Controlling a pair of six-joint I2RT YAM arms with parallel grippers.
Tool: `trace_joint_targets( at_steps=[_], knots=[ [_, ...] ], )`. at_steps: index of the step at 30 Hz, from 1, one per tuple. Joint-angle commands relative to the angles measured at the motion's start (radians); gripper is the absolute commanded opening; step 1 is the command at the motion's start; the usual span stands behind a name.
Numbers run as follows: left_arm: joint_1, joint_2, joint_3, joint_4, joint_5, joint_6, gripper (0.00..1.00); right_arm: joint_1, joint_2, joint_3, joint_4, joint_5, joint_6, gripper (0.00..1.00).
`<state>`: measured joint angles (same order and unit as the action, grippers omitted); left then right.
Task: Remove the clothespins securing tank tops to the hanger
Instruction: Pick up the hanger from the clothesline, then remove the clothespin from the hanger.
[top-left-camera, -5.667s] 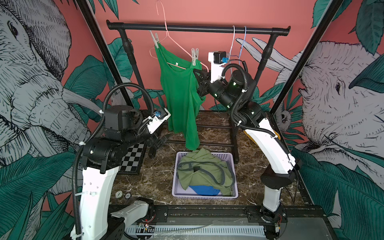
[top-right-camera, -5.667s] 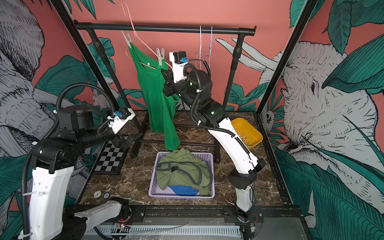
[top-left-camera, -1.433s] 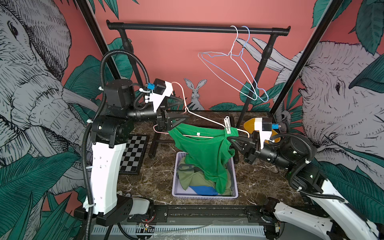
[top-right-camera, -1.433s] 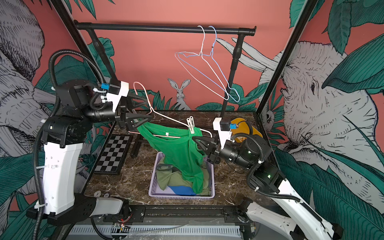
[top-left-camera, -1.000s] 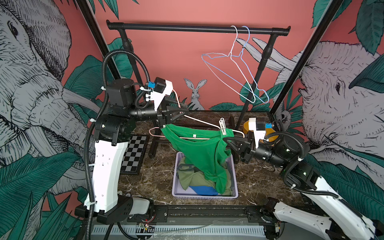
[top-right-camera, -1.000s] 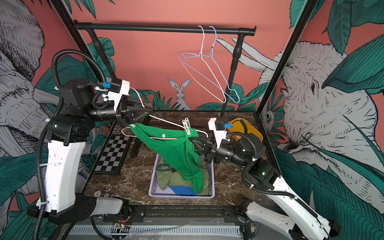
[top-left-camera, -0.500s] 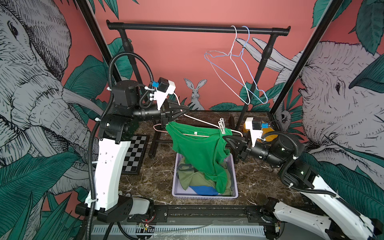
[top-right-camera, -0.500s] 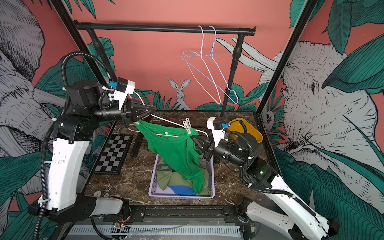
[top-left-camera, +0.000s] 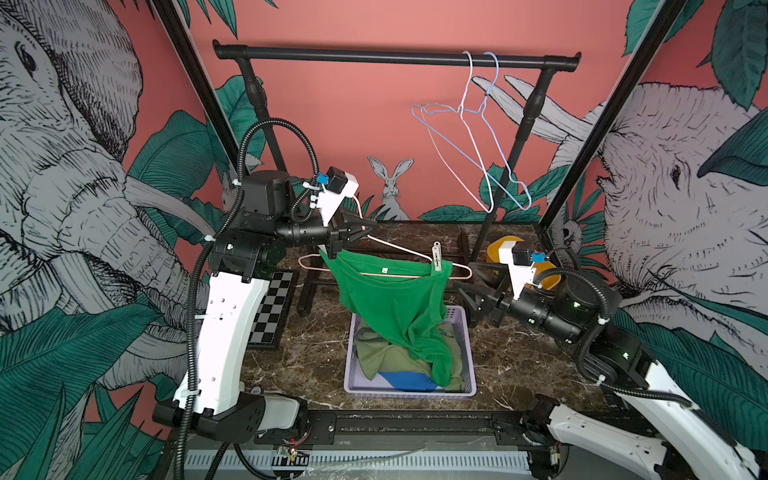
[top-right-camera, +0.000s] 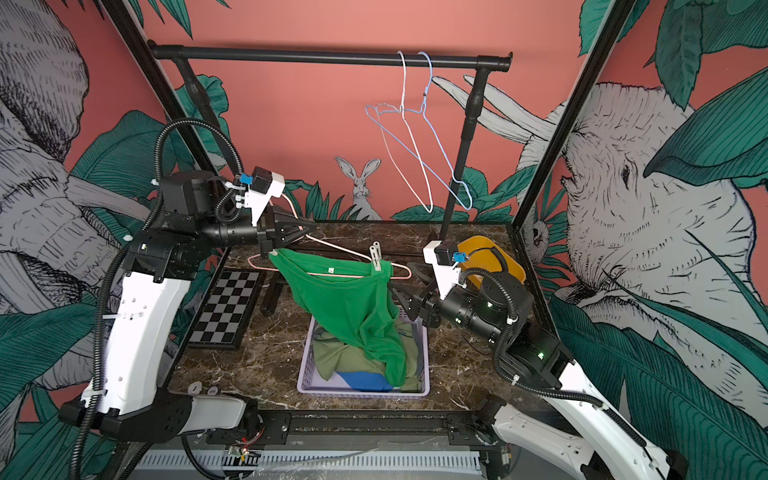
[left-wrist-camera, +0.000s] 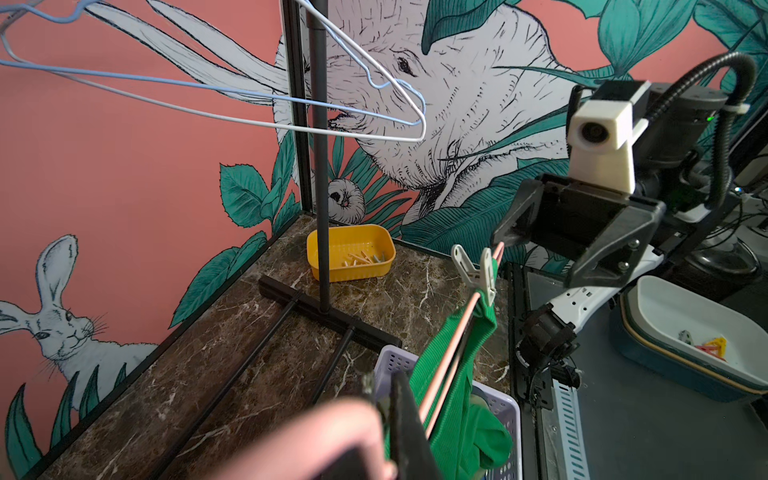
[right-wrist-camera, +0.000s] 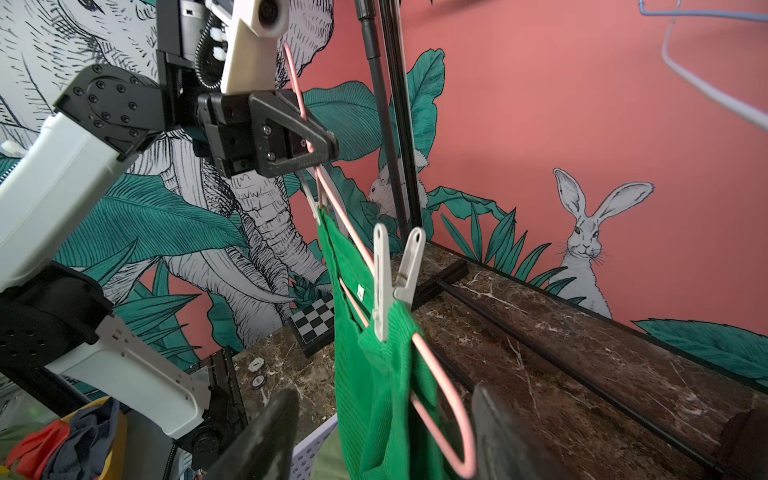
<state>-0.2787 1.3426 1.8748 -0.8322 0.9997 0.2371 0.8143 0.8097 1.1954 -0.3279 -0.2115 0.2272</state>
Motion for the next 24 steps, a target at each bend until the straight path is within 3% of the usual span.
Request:
trace_joint_targets(
  at_steps=[1,10,18,24],
  knots=[
    [0.004,-0.053,-0.02,-0.028,0.076,0.065,0.0,0.0,0.009,0.079,-0.031,0.007,-0.018,0.66],
    [0.001,-0.074,-0.042,-0.088,0.148,0.13,0.0,0.0,0.217,0.257,-0.126,-0.088,0.005,0.65],
    [-0.005,-0.068,-0.048,-0.099,0.115,0.148,0.0,-0.004,0.205,0.227,-0.071,-0.156,0.036,0.65],
    [-0.008,-0.06,-0.047,-0.099,0.121,0.153,0.0,-0.005,0.209,0.215,-0.068,-0.211,0.049,0.57]
  ],
)
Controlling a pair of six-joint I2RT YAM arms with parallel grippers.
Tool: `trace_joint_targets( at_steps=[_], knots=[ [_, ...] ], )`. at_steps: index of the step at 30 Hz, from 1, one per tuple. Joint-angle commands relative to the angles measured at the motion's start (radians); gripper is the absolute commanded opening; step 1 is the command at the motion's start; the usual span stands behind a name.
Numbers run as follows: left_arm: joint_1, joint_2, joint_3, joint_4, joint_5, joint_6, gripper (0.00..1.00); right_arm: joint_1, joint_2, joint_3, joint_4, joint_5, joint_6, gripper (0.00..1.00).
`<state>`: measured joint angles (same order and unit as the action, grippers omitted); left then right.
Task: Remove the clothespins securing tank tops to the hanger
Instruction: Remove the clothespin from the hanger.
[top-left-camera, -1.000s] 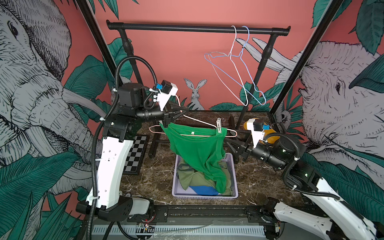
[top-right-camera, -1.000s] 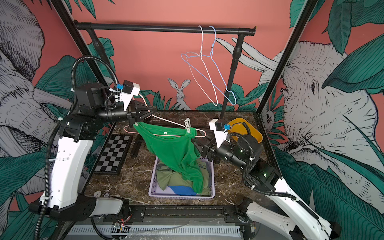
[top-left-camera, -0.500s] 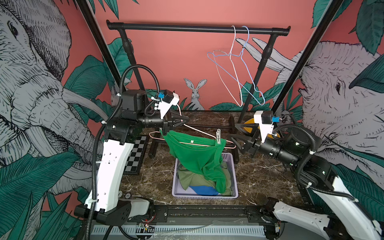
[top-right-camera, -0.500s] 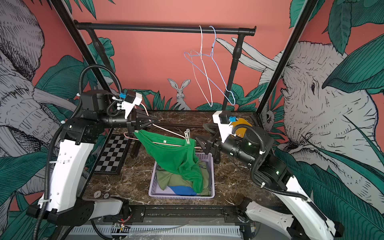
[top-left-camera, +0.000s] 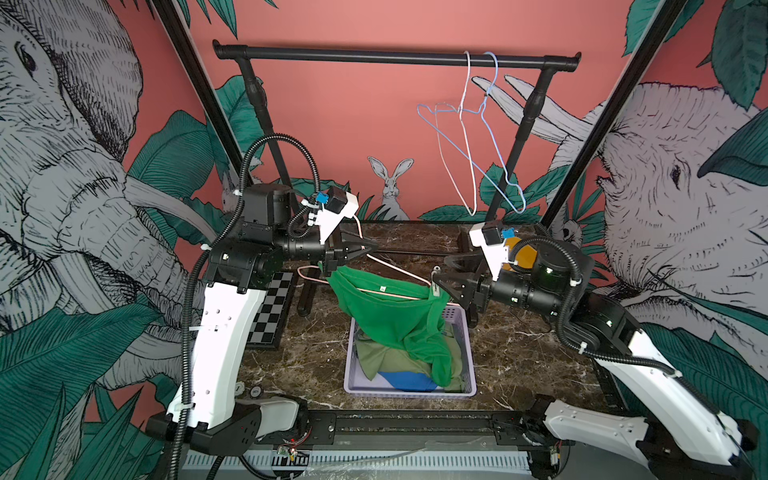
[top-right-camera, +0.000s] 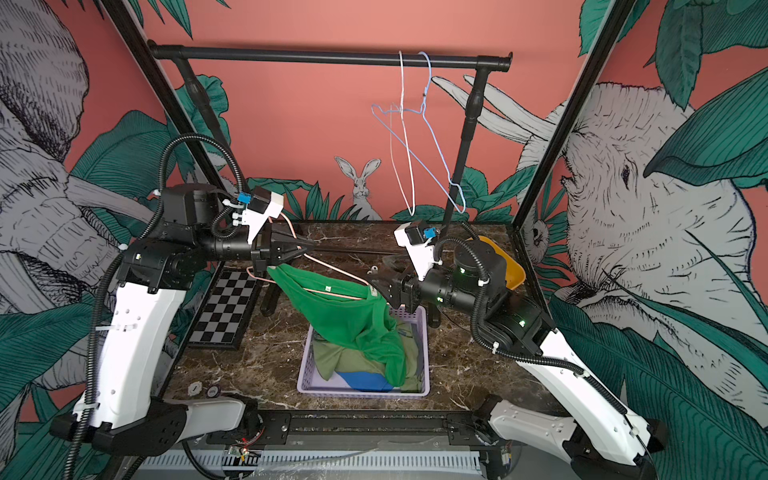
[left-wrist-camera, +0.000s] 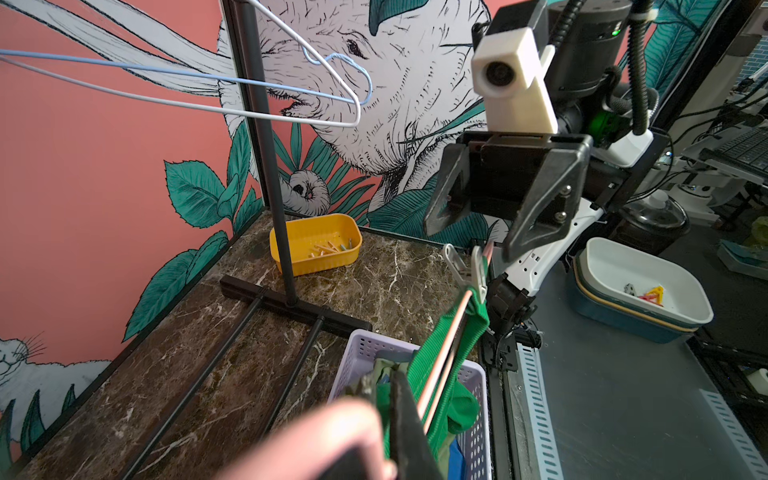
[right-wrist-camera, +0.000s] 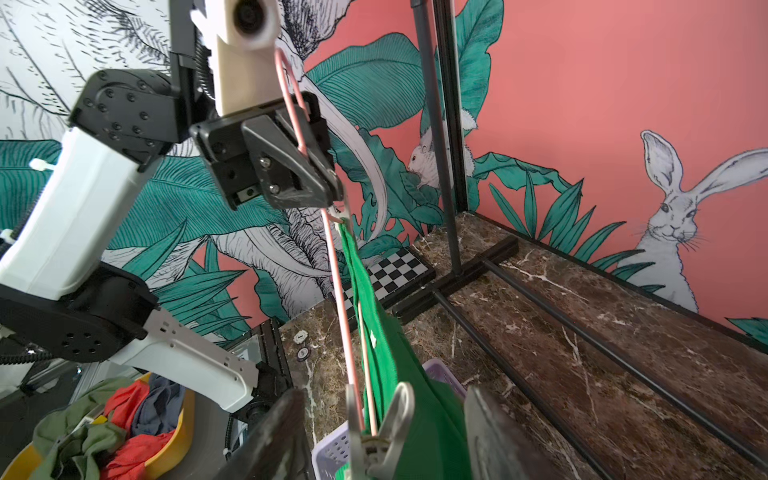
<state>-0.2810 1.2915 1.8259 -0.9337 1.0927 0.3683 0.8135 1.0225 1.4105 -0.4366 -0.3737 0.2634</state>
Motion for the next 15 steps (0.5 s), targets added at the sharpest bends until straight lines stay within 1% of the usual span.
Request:
trace_joint_targets(
  at_steps=[1,4,7,15],
  knots=[
    [-0.007,-0.008,0.004,0.0,0.029,0.024,0.0,-0.005,0.0,-0.001,0.039,-0.055,0.013,0.57],
    [-0.008,-0.008,0.018,-0.013,0.031,0.034,0.0,-0.005,0.006,-0.007,0.042,-0.07,0.015,0.56],
    [-0.008,-0.009,0.029,-0.026,0.028,0.047,0.0,-0.007,0.015,-0.015,0.049,-0.087,0.022,0.54],
    [-0.01,-0.016,0.027,-0.046,0.036,0.067,0.0,-0.009,0.024,-0.012,0.052,-0.082,0.021,0.5]
  ],
)
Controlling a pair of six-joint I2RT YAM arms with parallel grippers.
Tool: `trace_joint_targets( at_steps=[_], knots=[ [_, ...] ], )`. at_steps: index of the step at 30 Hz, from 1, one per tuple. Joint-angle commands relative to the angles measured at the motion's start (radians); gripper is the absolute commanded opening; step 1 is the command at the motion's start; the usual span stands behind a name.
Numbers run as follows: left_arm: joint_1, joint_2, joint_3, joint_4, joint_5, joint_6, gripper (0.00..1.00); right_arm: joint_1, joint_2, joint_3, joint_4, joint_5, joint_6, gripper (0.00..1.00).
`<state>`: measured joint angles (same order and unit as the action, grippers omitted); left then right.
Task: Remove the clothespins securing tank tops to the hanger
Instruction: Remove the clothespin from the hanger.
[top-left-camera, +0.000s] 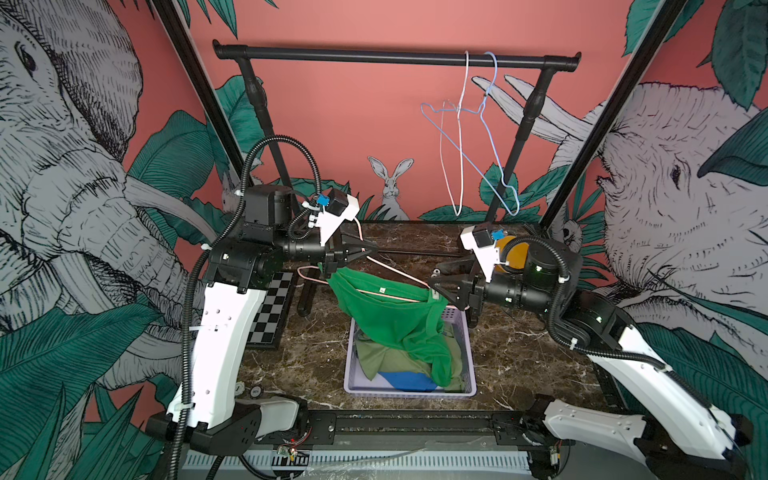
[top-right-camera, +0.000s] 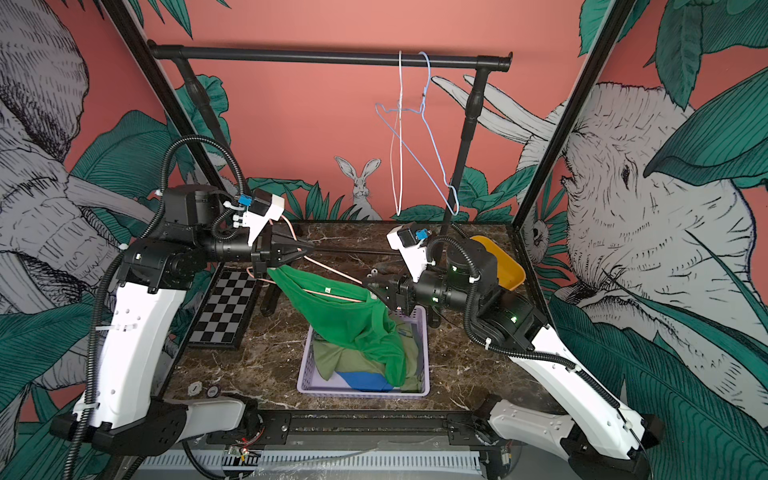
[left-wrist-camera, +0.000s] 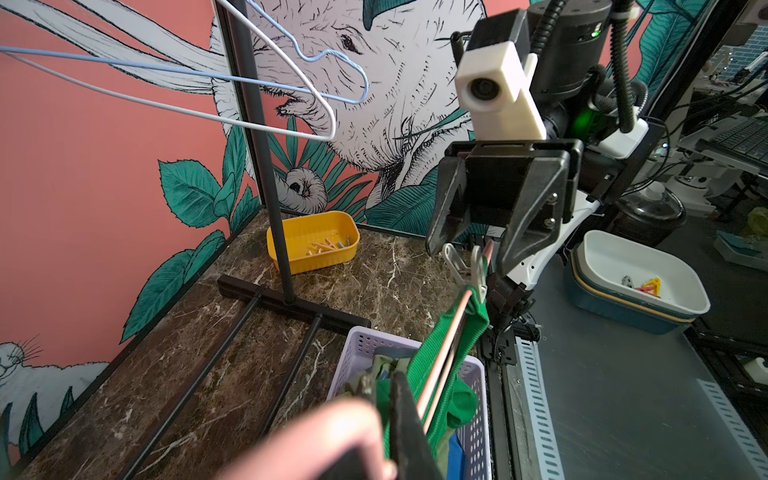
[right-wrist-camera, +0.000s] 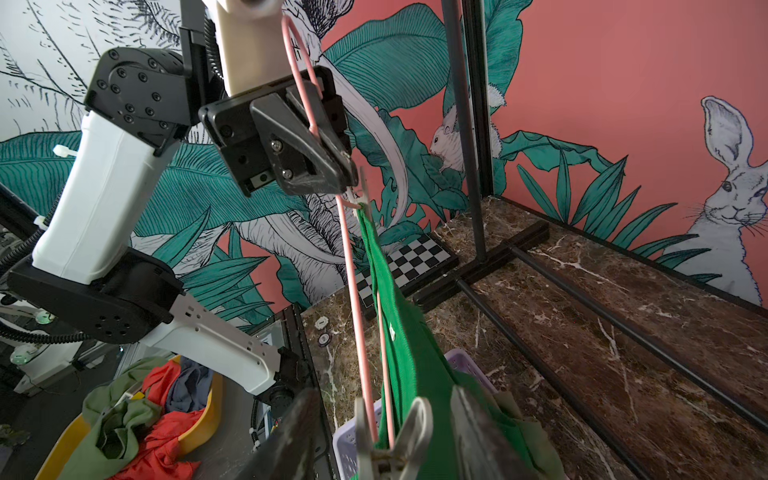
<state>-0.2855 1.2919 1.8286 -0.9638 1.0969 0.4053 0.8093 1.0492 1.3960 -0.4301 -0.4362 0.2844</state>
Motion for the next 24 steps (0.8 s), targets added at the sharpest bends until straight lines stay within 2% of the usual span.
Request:
trace_joint_targets(
  at_steps=[1,4,10,17,21,24],
  knots=[
    [-0.004,-0.017,0.024,-0.017,0.033,0.031,0.0,-0.005,0.0,0.003,0.047,-0.022,-0.001,0.49],
    [-0.004,-0.02,0.025,-0.021,0.034,0.033,0.0,-0.007,0.007,0.005,0.048,-0.034,0.002,0.46],
    [-0.004,-0.017,0.039,-0.028,0.034,0.038,0.0,-0.006,0.008,-0.006,0.055,-0.05,0.009,0.45],
    [-0.004,-0.02,0.042,-0.032,0.029,0.044,0.0,-0.007,0.001,-0.011,0.057,-0.062,0.015,0.35],
    [-0.004,-0.021,0.044,-0.032,0.029,0.046,0.0,-0.008,0.001,-0.015,0.057,-0.074,0.014,0.22],
    [-0.004,-0.019,0.042,-0.033,0.025,0.048,0.0,-0.008,0.0,-0.016,0.057,-0.077,0.012,0.07]
  ],
)
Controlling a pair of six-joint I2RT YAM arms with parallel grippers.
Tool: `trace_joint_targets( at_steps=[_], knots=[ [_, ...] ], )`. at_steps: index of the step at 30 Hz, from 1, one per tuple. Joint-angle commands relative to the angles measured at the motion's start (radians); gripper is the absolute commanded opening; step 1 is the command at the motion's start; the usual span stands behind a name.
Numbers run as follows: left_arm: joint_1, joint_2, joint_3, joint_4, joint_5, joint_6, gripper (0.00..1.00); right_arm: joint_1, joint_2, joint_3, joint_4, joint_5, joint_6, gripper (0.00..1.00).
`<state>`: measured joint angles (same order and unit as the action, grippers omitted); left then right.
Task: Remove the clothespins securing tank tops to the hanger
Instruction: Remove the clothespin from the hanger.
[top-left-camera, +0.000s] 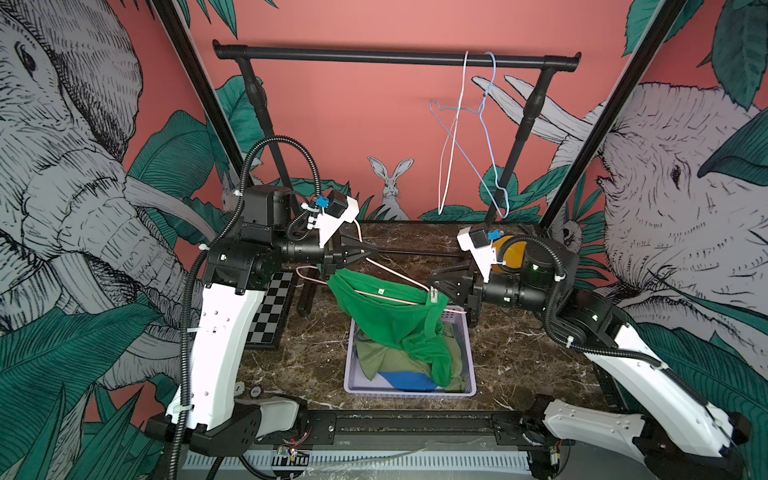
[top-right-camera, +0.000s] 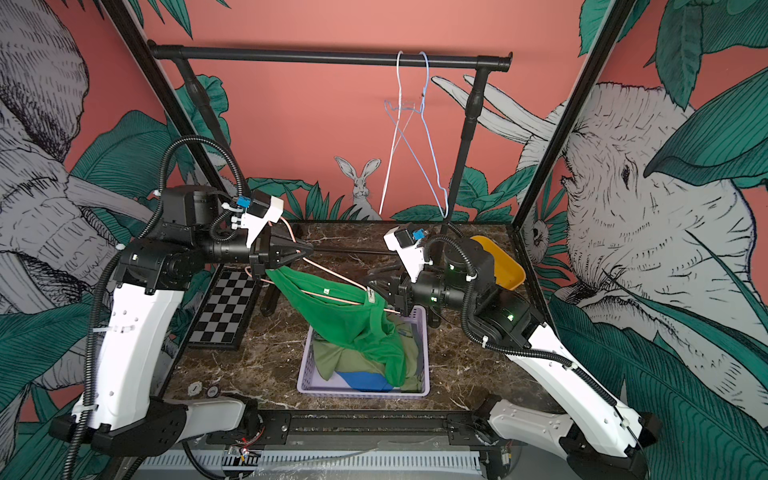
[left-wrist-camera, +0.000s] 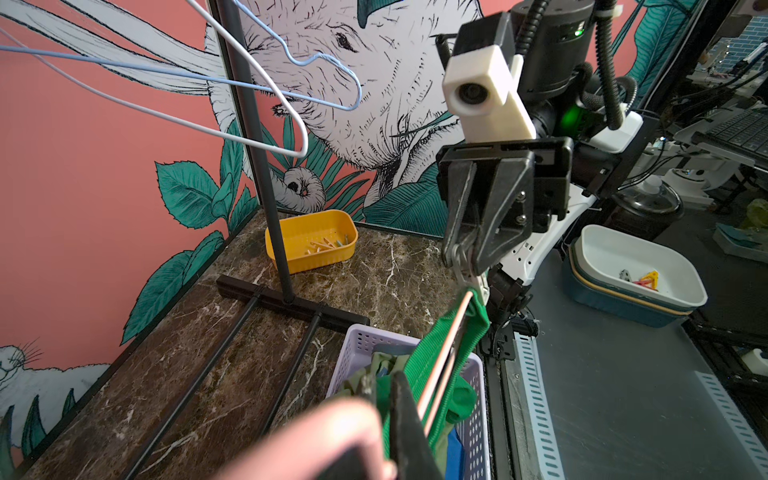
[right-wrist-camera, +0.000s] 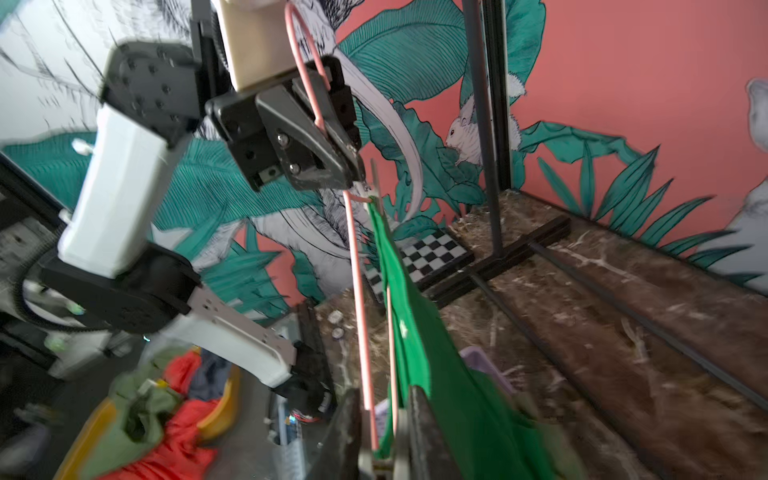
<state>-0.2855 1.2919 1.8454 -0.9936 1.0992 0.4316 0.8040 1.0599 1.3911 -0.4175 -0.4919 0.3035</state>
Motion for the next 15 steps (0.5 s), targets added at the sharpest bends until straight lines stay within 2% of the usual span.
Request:
trace_joint_targets(
  at_steps=[1,2,8,15],
  knots=[
    [-0.004,-0.019,0.023,-0.004,0.024,0.022,0.0,-0.003,-0.013,-0.01,0.045,-0.019,-0.008,0.03],
    [-0.004,-0.018,0.021,-0.002,0.021,0.022,0.0,-0.003,-0.012,-0.008,0.043,-0.016,-0.009,0.0],
    [-0.008,-0.016,-0.004,0.006,0.016,0.025,0.0,-0.004,-0.02,0.006,0.047,0.022,-0.017,0.0],
    [-0.042,-0.006,-0.012,-0.034,-0.047,0.09,0.0,-0.008,-0.019,0.074,0.054,0.099,-0.038,0.0]
  ],
)
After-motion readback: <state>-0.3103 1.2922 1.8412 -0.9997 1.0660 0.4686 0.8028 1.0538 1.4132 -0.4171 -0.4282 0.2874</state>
